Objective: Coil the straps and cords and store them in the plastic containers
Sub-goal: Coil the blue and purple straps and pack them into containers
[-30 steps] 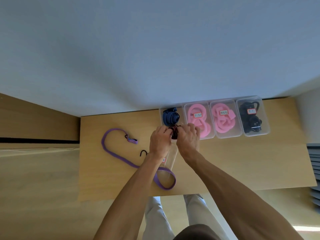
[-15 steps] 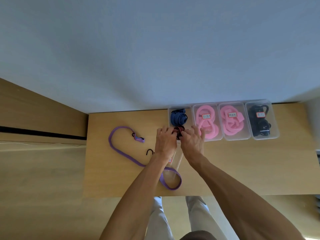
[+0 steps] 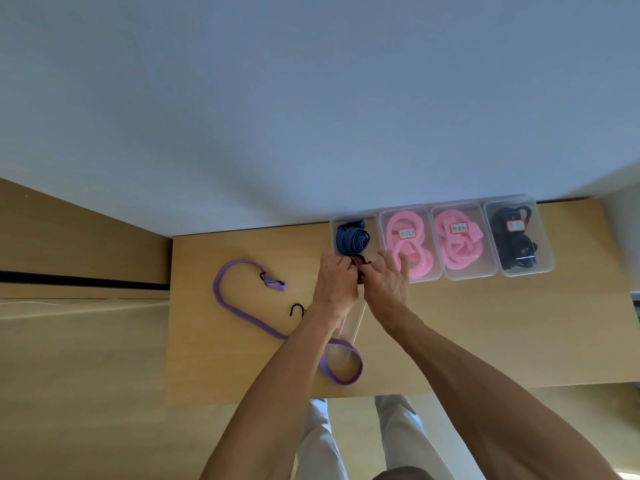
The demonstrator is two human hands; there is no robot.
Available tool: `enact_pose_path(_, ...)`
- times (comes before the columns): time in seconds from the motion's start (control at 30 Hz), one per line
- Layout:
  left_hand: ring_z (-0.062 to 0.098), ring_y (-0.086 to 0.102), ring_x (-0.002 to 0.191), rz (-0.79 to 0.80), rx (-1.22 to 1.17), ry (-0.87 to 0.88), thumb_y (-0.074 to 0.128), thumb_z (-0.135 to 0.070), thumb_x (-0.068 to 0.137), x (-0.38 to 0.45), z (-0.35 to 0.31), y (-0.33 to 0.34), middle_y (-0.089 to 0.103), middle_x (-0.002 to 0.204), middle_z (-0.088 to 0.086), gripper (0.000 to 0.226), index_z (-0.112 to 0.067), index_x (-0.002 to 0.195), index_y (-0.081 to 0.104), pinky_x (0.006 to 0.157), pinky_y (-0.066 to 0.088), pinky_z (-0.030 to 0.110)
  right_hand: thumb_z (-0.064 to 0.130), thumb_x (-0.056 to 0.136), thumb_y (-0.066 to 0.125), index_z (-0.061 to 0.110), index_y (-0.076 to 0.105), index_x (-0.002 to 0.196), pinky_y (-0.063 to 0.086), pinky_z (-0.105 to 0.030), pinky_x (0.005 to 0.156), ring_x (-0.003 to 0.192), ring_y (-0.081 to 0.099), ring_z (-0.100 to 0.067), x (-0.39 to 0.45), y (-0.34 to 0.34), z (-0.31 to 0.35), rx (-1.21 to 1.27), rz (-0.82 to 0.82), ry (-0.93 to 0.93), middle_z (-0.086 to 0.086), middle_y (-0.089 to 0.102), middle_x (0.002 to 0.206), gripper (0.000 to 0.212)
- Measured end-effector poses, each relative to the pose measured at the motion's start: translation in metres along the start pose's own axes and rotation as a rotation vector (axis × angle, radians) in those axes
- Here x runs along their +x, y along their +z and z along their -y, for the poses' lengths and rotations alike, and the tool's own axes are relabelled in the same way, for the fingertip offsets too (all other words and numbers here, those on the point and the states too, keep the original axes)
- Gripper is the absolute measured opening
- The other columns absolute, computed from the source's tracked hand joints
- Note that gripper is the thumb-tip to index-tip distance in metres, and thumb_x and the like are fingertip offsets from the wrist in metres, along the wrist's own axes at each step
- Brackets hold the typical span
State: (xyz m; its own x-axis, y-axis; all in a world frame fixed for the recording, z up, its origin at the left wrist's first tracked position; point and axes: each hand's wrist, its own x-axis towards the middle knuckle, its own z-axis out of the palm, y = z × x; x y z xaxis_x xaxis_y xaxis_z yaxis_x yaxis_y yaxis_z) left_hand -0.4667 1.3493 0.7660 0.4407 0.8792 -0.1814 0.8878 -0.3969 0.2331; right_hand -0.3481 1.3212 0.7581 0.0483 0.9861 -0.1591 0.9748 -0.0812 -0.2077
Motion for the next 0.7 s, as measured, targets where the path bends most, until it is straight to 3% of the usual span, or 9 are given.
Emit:
enact_pose_path(0.07, 0.021, 0.058, 0.095, 0.045, 0.009, -0.024, 0.062, -0.006, 0.081, 0.003, -0.005, -0.001, 0.067, 0.091, -0.001, 0.019, -0.019, 0.093, 0.072, 0.105, 0.029, 0.038, 0.003, 0.065, 0.082, 0.021, 0.069, 0.063, 0.024, -0.055, 0.106, 0.122, 0.056, -0.03, 0.002, 0.004, 0.0, -0.022, 0.026, 0.004, 0.004, 0.069, 0.073, 0.022)
enact_pose_path(0.2, 0.022, 0.056, 0.101, 0.113, 0.01, 0.029, 0.062, -0.014, 0.085, 0.006, 0.0, -0.001, 0.066, 0.098, 0.0, 0.016, -0.019, 0.098, 0.072, 0.107, 0.026, 0.04, 0.013, 0.066, 0.079, 0.022, 0.071, 0.063, 0.014, -0.056, 0.11, 0.128, 0.05, -0.034, 0.009, 0.002, 0.009, -0.068, 0.101, -0.023, 0.0, 0.072, 0.089, 0.012)
enact_pose_path(0.3, 0.025, 0.057, 0.103, 0.008, -0.084, 0.035, 0.067, -0.006, 0.079, 0.0, 0.011, -0.008, 0.066, 0.106, 0.004, 0.024, -0.011, 0.102, 0.073, 0.103, 0.037, 0.036, 0.005, 0.066, 0.074, 0.017, 0.075, 0.073, 0.022, -0.055, 0.106, 0.119, 0.054, -0.038, 0.01, -0.005, 0.009, -0.006, 0.017, -0.045, -0.005, 0.07, 0.098, 0.013)
enact_pose_path(0.37, 0.025, 0.058, 0.1, -0.122, -0.201, -0.124, 0.068, 0.0, 0.078, -0.013, 0.018, -0.013, 0.065, 0.108, 0.007, 0.027, -0.008, 0.104, 0.071, 0.092, 0.048, 0.037, -0.01, 0.058, 0.068, 0.009, 0.072, 0.078, 0.041, -0.049, 0.088, 0.096, 0.06, -0.036, 0.005, -0.012, 0.009, 0.092, -0.107, -0.051, -0.008, 0.067, 0.096, 0.027)
enact_pose_path(0.43, 0.024, 0.059, 0.098, -0.166, -0.276, -0.319, 0.063, 0.003, 0.081, -0.033, 0.025, -0.014, 0.063, 0.109, 0.008, 0.026, -0.008, 0.104, 0.069, 0.083, 0.052, 0.037, -0.019, 0.051, 0.062, 0.005, 0.067, 0.075, 0.045, -0.038, 0.061, 0.07, 0.058, -0.03, -0.006, -0.016, 0.014, 0.168, -0.184, -0.077, -0.009, 0.063, 0.083, 0.035)
enact_pose_path(0.5, 0.025, 0.058, 0.1, -0.114, -0.288, -0.461, 0.06, 0.0, 0.085, -0.057, 0.033, -0.01, 0.061, 0.11, 0.008, 0.022, -0.008, 0.104, 0.068, 0.078, 0.052, 0.036, -0.02, 0.054, 0.063, 0.004, 0.069, 0.075, 0.043, -0.033, 0.046, 0.057, 0.055, -0.028, -0.018, -0.018, 0.025, 0.219, -0.075, -0.106, -0.008, 0.061, 0.075, 0.032)
enact_pose_path(0.63, 0.029, 0.054, 0.107, -0.067, -0.333, -0.784, 0.057, -0.008, 0.087, -0.095, 0.056, 0.003, 0.054, 0.112, 0.009, 0.02, -0.008, 0.105, 0.065, 0.074, 0.049, 0.041, 0.005, 0.087, 0.051, 0.014, 0.07, 0.114, 0.049, -0.035, 0.077, 0.097, 0.063, -0.028, -0.038, 0.004, 0.048, 0.173, 0.371, -0.043, -0.004, 0.065, 0.112, 0.035)
enact_pose_path(0.7, 0.031, 0.052, 0.109, -0.118, -0.38, -0.885, 0.059, -0.005, 0.085, -0.104, 0.071, 0.009, 0.052, 0.115, 0.012, 0.024, -0.007, 0.108, 0.065, 0.074, 0.05, 0.042, 0.01, 0.09, 0.05, 0.015, 0.068, 0.116, 0.05, -0.036, 0.079, 0.099, 0.063, -0.03, -0.046, 0.015, 0.06, 0.198, 0.421, 0.044, -0.006, 0.065, 0.111, 0.032)
